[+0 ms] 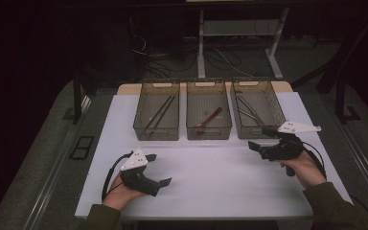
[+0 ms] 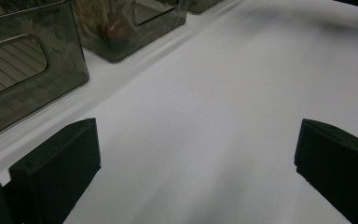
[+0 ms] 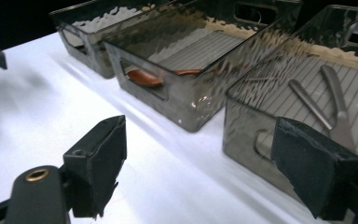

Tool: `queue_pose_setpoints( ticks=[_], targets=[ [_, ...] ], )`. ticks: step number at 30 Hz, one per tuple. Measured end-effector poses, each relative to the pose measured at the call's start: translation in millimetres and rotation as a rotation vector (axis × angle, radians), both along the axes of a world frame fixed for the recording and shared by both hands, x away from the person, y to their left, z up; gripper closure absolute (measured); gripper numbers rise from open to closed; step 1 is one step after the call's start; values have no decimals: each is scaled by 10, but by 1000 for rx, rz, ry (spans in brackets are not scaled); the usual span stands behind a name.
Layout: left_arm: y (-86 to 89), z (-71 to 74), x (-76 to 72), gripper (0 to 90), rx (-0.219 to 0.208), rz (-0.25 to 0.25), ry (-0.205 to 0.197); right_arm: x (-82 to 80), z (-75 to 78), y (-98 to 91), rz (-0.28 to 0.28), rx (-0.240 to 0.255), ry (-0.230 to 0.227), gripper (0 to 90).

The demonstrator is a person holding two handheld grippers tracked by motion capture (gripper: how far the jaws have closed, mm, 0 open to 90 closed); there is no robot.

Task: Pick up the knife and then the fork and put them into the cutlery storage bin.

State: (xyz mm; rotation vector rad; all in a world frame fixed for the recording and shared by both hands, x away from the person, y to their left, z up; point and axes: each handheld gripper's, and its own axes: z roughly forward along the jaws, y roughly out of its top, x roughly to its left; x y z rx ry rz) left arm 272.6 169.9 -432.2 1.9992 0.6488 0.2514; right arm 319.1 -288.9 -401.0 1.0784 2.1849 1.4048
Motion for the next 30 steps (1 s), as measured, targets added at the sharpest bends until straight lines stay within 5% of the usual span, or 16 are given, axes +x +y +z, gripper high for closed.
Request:
queue_pose_setpoints(
  ticks=[18,30],
  targets=[
    [4,8,-12,0,1,2,-4,-339,-318,-35,32,-12,45,175],
    [5,7,-19,0,-1,4,-5,-528,-397,-113,44,-12,26,175]
  ],
)
